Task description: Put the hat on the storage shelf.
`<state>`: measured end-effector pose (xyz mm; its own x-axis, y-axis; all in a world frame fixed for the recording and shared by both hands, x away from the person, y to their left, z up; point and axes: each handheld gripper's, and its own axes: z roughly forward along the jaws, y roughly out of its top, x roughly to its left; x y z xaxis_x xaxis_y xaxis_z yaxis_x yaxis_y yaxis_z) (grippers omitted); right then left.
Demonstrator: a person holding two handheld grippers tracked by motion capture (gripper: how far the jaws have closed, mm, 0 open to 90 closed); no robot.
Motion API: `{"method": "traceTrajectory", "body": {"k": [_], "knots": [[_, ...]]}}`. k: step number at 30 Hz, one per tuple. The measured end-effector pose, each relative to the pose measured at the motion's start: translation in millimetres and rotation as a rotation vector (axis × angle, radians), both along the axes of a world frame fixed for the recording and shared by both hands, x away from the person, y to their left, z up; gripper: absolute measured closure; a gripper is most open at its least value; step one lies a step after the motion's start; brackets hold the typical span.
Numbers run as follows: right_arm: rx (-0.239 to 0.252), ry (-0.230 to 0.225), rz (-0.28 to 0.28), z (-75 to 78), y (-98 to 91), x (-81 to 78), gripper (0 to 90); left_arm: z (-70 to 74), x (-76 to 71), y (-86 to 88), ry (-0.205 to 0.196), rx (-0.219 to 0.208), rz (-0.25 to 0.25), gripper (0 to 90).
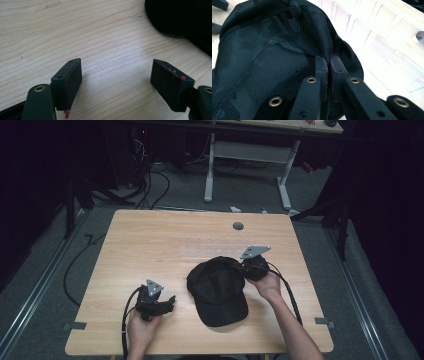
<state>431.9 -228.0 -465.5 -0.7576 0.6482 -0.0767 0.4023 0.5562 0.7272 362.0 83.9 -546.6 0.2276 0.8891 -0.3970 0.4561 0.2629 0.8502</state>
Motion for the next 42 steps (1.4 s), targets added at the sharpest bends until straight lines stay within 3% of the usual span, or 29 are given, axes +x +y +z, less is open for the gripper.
{"method": "traceTrajectory", "body": {"k": [9,16,27,32,37,42], "knots": [[0.068,0.011,-0.001,11.1,-5.8,-9.0,86.8,0.0,0.1,0.1,0.0,0.0,-0.001,25.4],[0.166,0.013,-0.001,27.0,-15.9,-17.5,86.9,-0.2,0.1,-0.4,0.002,0.003,-0.006,23.6],[0.243,-0.022,0.006,44.9,-29.2,-27.3,87.0,1.0,-1.6,0.5,0.016,-0.013,-0.041,21.5],[0.268,-0.038,0.007,51.2,-34.6,-31.4,87.0,6.2,-1.4,2.8,0.06,-0.062,-0.06,21.2],[0.32,-0.036,0.01,56.5,-39.9,-34.2,87.0,15.6,-7.6,0.1,0.051,-0.111,-0.108,20.4],[0.351,-0.043,0.016,60.5,-42.3,-36.9,87.0,38.7,-17.1,-2.7,0.033,-0.232,-0.203,20.0]]}}
